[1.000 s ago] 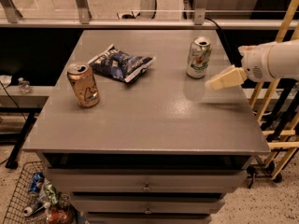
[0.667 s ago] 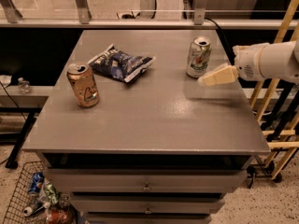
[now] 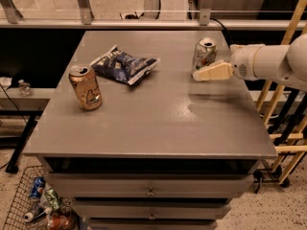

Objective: Knock 7up can over

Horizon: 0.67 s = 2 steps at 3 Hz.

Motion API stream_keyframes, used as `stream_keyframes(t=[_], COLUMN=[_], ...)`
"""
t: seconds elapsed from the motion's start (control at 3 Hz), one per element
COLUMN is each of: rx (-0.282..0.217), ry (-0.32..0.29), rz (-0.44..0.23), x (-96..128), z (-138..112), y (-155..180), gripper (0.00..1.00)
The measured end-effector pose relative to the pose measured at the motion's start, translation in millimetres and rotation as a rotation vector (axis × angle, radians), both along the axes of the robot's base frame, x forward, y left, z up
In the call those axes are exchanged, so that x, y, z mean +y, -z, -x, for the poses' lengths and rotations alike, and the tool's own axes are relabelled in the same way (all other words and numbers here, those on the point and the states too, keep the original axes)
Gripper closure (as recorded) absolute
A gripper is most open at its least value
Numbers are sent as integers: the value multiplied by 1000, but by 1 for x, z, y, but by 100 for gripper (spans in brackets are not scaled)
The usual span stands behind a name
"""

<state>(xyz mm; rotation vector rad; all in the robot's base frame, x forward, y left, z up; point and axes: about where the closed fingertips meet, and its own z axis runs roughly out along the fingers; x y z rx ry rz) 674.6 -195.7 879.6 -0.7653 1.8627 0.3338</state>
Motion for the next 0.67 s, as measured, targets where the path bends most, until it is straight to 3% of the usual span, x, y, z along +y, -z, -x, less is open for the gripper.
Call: stream_keyframes(t=[0.33, 0.67], rx=[-26, -45], ry=[29, 60], rz=[-45, -78], x=[5, 7], z=[-13, -25], y=[3, 9], gripper=[0, 16])
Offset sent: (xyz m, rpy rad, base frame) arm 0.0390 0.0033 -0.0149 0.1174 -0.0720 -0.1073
